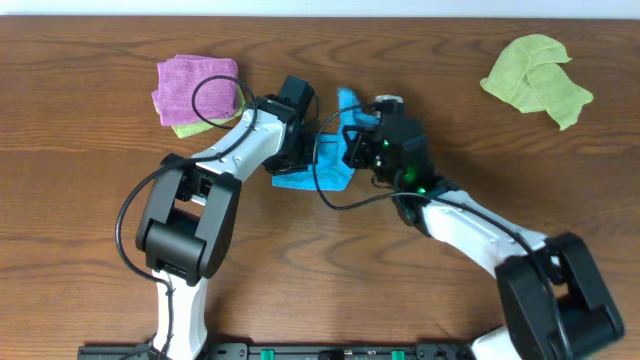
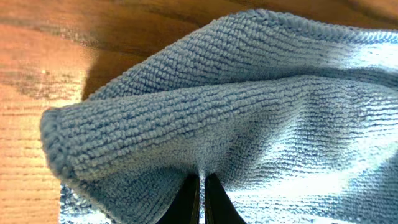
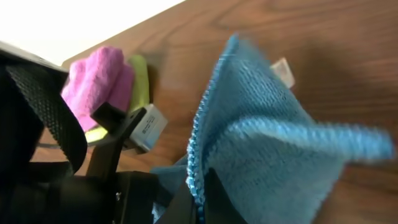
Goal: Fold the cloth
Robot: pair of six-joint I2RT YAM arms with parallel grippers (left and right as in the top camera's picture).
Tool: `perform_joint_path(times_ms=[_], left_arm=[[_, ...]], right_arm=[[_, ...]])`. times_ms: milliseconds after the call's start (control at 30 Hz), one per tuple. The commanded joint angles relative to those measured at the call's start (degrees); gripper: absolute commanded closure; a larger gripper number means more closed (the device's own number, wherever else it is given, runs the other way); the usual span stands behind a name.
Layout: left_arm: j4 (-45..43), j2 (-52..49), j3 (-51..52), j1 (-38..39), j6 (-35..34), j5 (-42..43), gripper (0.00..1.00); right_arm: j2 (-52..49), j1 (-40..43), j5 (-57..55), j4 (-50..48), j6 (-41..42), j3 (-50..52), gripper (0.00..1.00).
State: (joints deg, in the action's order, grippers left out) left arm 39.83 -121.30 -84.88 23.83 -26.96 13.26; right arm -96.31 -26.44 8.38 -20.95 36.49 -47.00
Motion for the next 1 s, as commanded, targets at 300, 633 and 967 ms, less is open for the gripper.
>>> perform_joint_path(times_ms=[300, 633, 967], left_arm=[[0.7, 5.8, -0.6, -4.3, 0.6, 0.3, 0.94], [2.2, 9.0, -0.6, -8.5, 1.7, 0.2, 0.94], [2.8, 11.1, -0.6, -9.4, 3.7, 0.0, 0.94]], right_arm=[[-1.6, -2.9, 1.1, 2.6, -3.8, -2.9, 0.99], [-1.6, -3.0, 1.7, 3.0, -5.3, -3.0, 0.99], [-1.6, -3.0, 1.6, 4.1, -7.1, -3.8, 0.99]])
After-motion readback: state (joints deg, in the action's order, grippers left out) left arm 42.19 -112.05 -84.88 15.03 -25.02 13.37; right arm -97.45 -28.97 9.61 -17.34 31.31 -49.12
